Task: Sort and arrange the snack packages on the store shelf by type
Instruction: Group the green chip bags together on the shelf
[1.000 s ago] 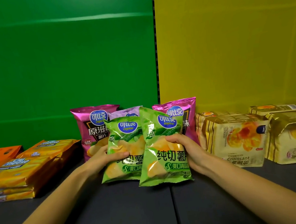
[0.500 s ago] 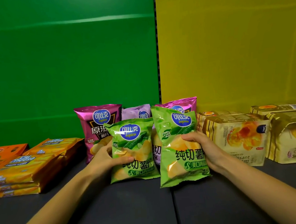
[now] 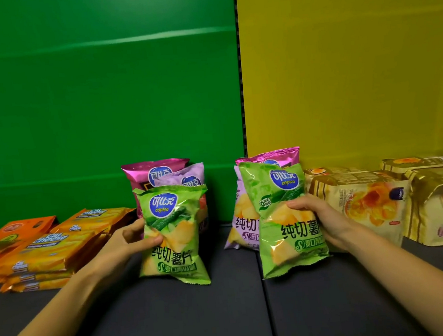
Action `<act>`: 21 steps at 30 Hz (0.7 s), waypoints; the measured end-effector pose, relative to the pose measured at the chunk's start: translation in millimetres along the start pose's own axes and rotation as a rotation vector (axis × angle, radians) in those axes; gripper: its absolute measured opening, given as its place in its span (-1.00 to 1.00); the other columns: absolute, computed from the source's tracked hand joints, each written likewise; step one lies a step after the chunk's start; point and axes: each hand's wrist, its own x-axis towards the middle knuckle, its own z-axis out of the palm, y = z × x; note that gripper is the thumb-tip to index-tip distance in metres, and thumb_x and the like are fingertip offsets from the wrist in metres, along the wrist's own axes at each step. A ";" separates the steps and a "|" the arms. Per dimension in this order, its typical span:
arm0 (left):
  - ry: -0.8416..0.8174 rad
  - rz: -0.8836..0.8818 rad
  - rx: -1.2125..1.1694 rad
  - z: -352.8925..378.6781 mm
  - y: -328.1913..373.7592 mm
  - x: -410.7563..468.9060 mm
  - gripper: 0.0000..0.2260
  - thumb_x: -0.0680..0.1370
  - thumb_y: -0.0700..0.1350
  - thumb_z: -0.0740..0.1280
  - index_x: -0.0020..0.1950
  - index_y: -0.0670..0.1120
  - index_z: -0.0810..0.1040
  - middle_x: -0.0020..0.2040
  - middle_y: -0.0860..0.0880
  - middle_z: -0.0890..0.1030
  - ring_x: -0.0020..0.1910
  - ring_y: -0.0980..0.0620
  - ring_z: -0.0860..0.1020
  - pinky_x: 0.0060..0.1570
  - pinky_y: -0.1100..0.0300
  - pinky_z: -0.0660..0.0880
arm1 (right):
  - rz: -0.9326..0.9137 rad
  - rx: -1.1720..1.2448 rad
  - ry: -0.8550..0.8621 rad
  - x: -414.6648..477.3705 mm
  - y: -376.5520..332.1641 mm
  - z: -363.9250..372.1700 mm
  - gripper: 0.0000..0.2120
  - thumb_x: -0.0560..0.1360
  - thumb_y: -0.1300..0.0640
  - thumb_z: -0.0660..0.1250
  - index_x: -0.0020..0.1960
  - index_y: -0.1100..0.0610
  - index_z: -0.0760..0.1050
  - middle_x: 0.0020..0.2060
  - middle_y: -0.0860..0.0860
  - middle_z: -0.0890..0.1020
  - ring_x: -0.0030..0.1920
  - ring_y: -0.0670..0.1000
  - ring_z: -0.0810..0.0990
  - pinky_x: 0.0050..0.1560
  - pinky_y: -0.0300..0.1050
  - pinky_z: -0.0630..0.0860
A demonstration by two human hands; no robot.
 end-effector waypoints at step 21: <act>0.042 0.060 -0.030 -13.8 -2.6 15.9 -0.21 -0.15 -0.03 0.67 0.03 -0.19 0.56 -0.08 -0.12 0.72 -0.14 0.00 0.69 -0.23 0.22 0.61 | -0.129 -0.140 0.125 12.5 17.0 0.1 0.07 -0.15 -0.25 0.59 0.31 -0.02 0.36 0.10 0.04 0.64 -0.01 0.02 0.68 -0.17 -0.17 0.60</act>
